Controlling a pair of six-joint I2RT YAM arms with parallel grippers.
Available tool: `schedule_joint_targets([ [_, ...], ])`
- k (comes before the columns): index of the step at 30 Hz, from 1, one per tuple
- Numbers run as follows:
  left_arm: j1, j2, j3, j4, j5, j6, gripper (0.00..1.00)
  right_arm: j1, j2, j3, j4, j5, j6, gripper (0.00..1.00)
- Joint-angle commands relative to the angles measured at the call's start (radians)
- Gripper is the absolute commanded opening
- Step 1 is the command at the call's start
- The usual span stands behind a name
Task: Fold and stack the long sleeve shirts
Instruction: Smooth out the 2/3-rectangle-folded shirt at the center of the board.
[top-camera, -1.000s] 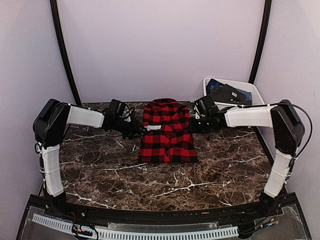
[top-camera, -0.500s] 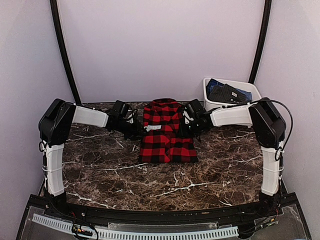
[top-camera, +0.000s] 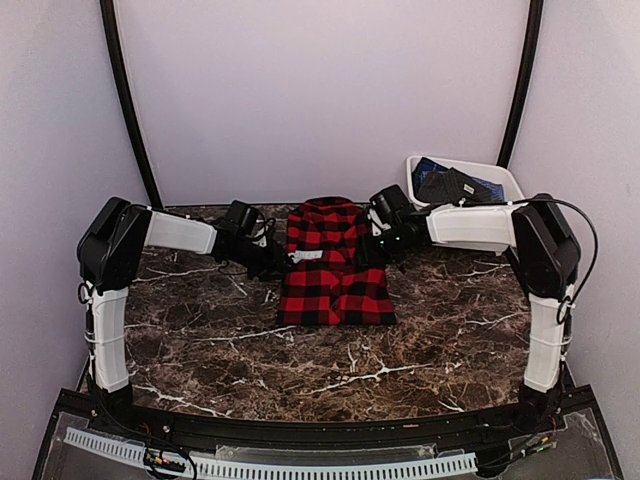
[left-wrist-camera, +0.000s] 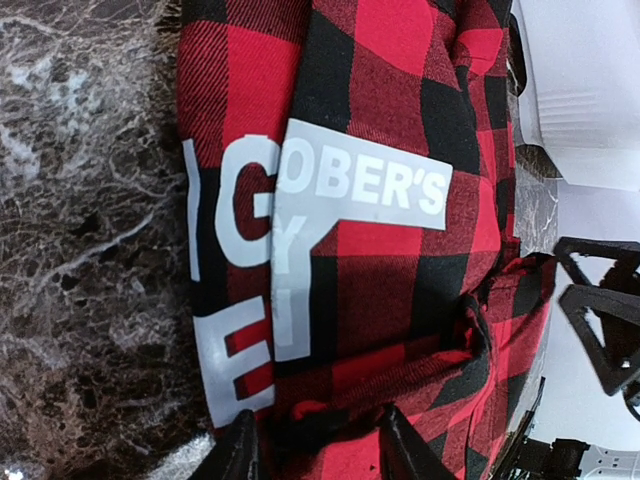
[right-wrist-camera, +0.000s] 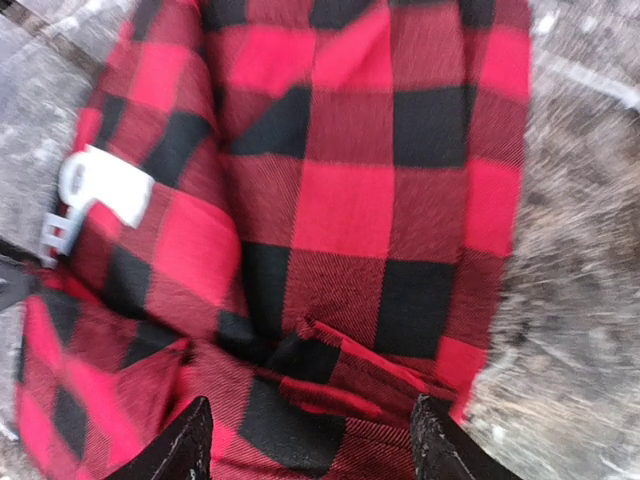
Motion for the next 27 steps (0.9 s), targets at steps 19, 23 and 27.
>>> schedule_joint_targets([
  [19, -0.017, 0.003, 0.014, 0.006, 0.017, 0.043, 0.37, -0.102, -0.083, -0.177, 0.096, -0.149, 0.011, 0.38],
  [23, -0.019, 0.009, 0.021, 0.006, 0.015, 0.039, 0.34, -0.101, -0.040, -0.139, 0.095, -0.165, 0.011, 0.37],
  [27, -0.020, 0.010, 0.028, 0.004, 0.016, 0.037, 0.30, -0.101, -0.010, -0.105, 0.093, -0.171, 0.010, 0.38],
])
